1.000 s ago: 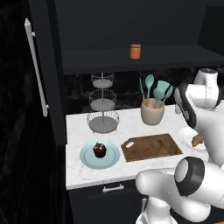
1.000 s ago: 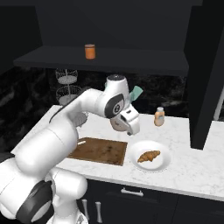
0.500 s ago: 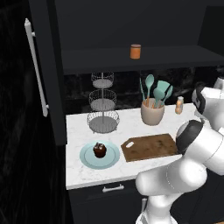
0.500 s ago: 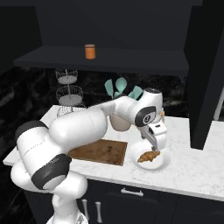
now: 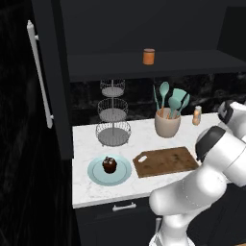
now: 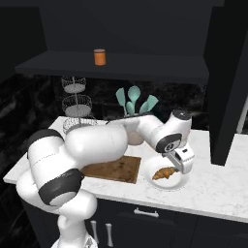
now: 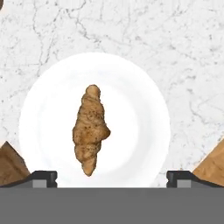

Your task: From the different types of pastries on the counter, select a croissant and place it on the cutting board. Then retrieve a jar of jam from the cabinet and place it alongside the croissant on the cutting board.

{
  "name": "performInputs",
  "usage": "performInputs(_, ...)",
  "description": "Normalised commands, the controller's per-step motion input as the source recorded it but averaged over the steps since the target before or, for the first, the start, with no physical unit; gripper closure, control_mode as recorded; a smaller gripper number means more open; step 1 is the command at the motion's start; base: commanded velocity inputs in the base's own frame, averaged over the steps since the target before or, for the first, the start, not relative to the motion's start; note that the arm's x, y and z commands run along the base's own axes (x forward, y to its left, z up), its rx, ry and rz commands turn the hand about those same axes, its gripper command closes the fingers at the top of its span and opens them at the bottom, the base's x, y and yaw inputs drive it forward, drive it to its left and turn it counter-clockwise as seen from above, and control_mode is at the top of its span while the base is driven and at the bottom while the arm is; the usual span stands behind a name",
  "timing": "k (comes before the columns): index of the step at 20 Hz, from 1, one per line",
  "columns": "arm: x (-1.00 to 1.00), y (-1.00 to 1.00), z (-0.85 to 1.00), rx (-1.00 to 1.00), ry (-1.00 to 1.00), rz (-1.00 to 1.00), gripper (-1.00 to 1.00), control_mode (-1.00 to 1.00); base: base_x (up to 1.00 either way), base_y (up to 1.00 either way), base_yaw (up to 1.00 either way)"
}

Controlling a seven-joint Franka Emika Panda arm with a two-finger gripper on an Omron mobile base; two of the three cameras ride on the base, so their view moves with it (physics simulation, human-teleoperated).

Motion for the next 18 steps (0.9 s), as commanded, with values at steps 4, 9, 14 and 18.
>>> performInputs(4,0.0,0.02,-0.34,-0.01,-0.2,0.19,-1.0,-1.0,0.0,0.0,0.0)
performInputs(9,0.11,0.09,0.0,-0.02,-0.04,0.0,-1.0,-1.0,0.0,0.0,0.0)
performInputs(14,0.47,0.44,0.0,-0.02,0.02,0.0,-1.0,-1.0,0.0,0.0,0.0)
performInputs(18,0.03,0.0,-0.03,0.0,0.0,0.0,-1.0,-1.0,0.0,0.0,0.0)
